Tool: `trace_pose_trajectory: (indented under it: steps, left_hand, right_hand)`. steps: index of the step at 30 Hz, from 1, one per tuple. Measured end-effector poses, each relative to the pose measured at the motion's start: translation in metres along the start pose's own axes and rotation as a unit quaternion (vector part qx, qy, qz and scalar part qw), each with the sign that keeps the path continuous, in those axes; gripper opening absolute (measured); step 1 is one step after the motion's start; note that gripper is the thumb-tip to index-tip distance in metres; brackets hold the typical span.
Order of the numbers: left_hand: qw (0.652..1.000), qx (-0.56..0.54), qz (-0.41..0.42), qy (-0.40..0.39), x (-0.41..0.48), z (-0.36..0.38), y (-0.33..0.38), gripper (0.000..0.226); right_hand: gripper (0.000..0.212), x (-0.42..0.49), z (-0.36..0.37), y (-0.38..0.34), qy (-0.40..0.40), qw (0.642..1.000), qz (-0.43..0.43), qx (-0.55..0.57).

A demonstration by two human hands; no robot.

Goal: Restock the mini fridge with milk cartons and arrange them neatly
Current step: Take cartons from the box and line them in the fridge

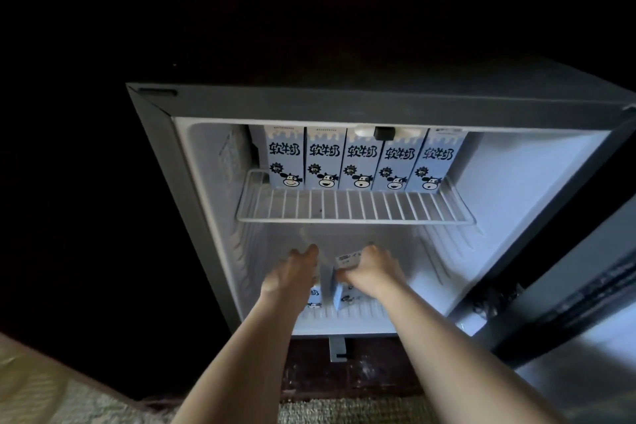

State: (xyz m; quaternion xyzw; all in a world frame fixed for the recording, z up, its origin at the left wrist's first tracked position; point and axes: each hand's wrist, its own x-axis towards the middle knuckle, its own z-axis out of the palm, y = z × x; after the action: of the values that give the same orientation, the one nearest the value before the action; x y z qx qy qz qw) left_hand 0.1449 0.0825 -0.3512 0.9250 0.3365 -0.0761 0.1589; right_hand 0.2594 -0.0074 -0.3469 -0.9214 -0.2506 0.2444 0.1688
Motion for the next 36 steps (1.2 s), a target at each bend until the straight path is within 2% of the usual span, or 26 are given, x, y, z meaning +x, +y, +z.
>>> trace_pose_trajectory:
  steps: [4,8,9,12,14,18,26,29,36]
  left_hand:
    - [0.999,-0.021,0.013,0.036,0.008,0.011,-0.004,0.043]
    - [0.994,-0.098,0.018,0.039,0.016,0.016,-0.007,0.036]
    - [0.992,-0.124,0.008,0.037,0.019,0.016,-0.008,0.035]
    - [0.980,-0.194,-0.036,0.019,0.026,0.017,-0.014,0.039]
    - [0.971,-0.229,-0.070,0.007,0.029,0.022,-0.017,0.037]
    - [0.969,-0.232,-0.078,-0.040,0.029,0.039,-0.020,0.034]
    - [0.950,-0.300,-0.090,-0.016,0.037,0.049,-0.024,0.034]
    - [0.943,-0.321,-0.084,-0.007,0.040,0.050,-0.024,0.036]
    - [0.930,-0.351,-0.098,0.055,0.049,0.049,-0.017,0.036]
  right_hand:
    - [0.054,0.010,0.013,0.001,0.017,0.999,-0.001,0.046]
    - [0.061,0.020,0.022,0.002,-0.062,0.983,0.023,0.173]
    - [0.059,0.023,0.021,0.003,-0.075,0.980,0.022,0.181]
    - [0.034,0.021,0.015,0.006,-0.103,0.976,0.029,0.192]
    - [0.030,0.022,0.013,0.011,-0.114,0.974,0.030,0.193]
    - [0.031,0.025,0.016,0.014,-0.113,0.964,0.025,0.239]
    - [0.028,0.030,0.024,0.022,-0.111,0.945,0.020,0.308]
    - [0.036,0.034,0.025,0.024,-0.109,0.942,0.012,0.316]
    - [0.035,0.044,0.035,0.015,-0.069,0.942,-0.015,0.329]
